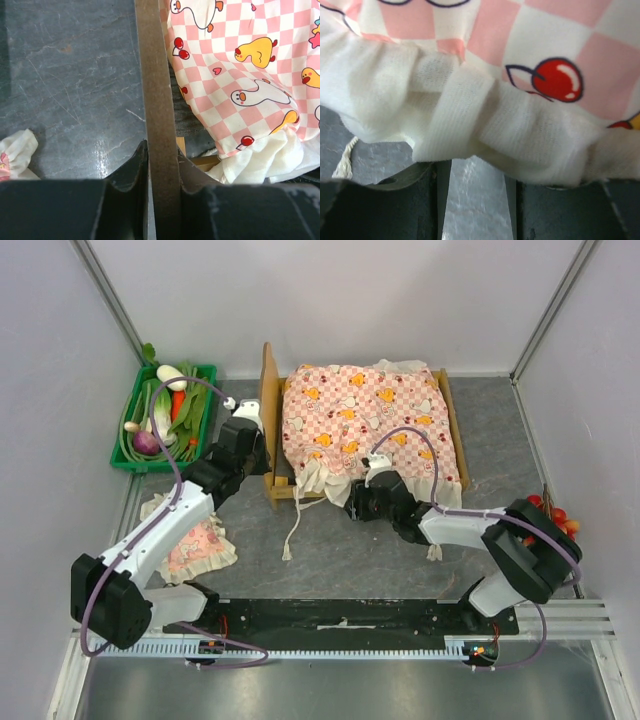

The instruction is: Set up the pet bed

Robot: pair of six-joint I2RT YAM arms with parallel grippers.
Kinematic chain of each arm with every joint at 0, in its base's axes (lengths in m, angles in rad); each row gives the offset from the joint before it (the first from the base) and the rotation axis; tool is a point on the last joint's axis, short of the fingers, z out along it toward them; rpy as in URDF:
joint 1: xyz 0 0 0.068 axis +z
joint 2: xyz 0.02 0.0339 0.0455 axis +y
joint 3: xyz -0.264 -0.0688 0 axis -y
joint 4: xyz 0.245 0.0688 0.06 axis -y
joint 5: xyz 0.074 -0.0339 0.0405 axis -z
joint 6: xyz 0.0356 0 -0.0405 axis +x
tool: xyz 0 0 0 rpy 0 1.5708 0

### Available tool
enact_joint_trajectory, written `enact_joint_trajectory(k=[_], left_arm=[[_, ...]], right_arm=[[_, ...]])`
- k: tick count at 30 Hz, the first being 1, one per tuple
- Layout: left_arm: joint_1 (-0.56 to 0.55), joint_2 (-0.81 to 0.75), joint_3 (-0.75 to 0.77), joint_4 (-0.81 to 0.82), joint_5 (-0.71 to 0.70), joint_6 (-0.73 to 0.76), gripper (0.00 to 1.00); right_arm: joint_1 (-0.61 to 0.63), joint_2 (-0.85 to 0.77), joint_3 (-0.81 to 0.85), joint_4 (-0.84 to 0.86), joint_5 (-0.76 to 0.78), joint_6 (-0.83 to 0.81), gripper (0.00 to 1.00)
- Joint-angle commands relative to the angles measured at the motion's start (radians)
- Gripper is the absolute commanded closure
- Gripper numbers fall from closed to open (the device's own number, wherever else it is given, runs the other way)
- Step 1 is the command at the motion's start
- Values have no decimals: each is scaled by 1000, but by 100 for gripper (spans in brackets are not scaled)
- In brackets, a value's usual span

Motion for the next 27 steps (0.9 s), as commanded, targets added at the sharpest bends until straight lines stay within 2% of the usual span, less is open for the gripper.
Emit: enact_joint_trajectory(k=[1,5,8,13,17,18,23,27], left_arm=[[12,57,5,60,142,-3,98],[14,79,15,70,157,-8,98],[15,85,23,74,156,-12,98],[21,109,43,67,154,-8,98],[31,128,57,62,157,-2,98],[32,128,57,62,159,0,98],[43,140,63,61,177,15,98],[46,140,60,59,195,15,98]], right_arm=[[-19,88,-17,374,-56,-27,47],[17,163,-78,555,-52,-20,45],[52,227,-99,671,8,28,44],[148,327,-140,829,200,151,43],[242,344,-82,754,376,214,40],[248,350,-61,664,413,266,40],[273,415,53,524,516,337,39],[282,468,165,287,586,401,38]])
